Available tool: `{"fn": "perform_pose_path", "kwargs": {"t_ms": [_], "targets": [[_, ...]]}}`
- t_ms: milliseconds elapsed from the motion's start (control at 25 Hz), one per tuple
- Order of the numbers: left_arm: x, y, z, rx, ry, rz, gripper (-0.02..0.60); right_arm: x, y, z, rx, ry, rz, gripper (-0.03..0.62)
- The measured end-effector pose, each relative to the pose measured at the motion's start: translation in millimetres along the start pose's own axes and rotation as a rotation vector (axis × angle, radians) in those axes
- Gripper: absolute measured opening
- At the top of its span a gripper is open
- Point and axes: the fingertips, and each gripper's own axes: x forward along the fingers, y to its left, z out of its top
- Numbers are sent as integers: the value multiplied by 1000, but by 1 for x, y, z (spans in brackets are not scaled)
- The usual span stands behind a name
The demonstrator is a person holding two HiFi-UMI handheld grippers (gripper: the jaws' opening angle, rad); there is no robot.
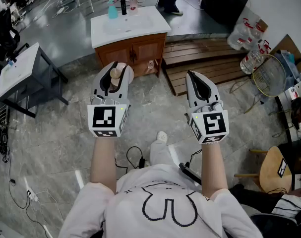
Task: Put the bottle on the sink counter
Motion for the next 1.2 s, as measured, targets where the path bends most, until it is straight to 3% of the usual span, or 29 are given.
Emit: {"fn": "perform_pose_path", "kwargs": {"t_ms": [400, 1200], "targets": [[35, 9, -12, -3, 2, 30, 123, 33, -24, -17, 5, 6, 24, 28], [229, 19, -18, 46, -13, 102, 123, 188, -155, -50, 23, -55, 125, 28]]}}
